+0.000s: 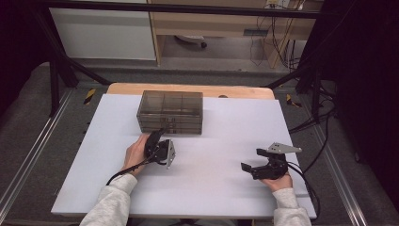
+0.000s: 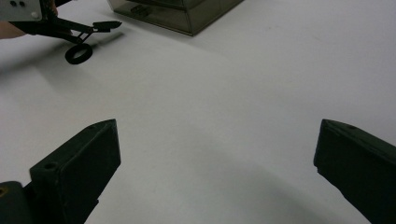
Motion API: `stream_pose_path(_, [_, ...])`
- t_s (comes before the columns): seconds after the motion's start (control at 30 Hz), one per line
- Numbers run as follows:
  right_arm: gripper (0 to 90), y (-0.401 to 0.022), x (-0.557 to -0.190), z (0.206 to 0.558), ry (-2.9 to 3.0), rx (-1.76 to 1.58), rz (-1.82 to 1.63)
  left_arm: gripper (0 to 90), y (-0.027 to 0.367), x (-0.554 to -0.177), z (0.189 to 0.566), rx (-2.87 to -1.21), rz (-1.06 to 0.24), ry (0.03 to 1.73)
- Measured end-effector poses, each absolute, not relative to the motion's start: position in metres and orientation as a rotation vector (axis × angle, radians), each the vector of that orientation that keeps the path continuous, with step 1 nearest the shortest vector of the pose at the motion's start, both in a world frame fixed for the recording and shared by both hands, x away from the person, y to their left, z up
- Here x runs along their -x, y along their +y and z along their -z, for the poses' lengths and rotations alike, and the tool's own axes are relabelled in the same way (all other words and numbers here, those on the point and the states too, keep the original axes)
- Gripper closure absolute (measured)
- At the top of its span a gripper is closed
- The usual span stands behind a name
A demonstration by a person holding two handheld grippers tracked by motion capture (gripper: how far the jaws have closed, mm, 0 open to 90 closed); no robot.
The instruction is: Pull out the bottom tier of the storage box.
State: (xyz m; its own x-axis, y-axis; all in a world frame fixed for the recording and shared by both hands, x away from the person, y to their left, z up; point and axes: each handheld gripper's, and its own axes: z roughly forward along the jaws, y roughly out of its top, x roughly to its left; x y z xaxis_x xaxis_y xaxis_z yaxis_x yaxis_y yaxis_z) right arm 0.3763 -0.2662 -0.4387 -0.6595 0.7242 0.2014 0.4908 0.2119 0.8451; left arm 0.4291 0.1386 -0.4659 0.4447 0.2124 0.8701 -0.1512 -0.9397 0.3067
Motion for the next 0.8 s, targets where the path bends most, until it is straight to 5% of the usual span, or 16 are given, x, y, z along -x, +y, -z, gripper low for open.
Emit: stream_pose_path(0.8, [1.2, -0.266, -0.376, 0.439, 2.247, -1.157, -1.426, 57.5, 0.135, -0.434, 0.480, -2.362, -1.584, -0.027])
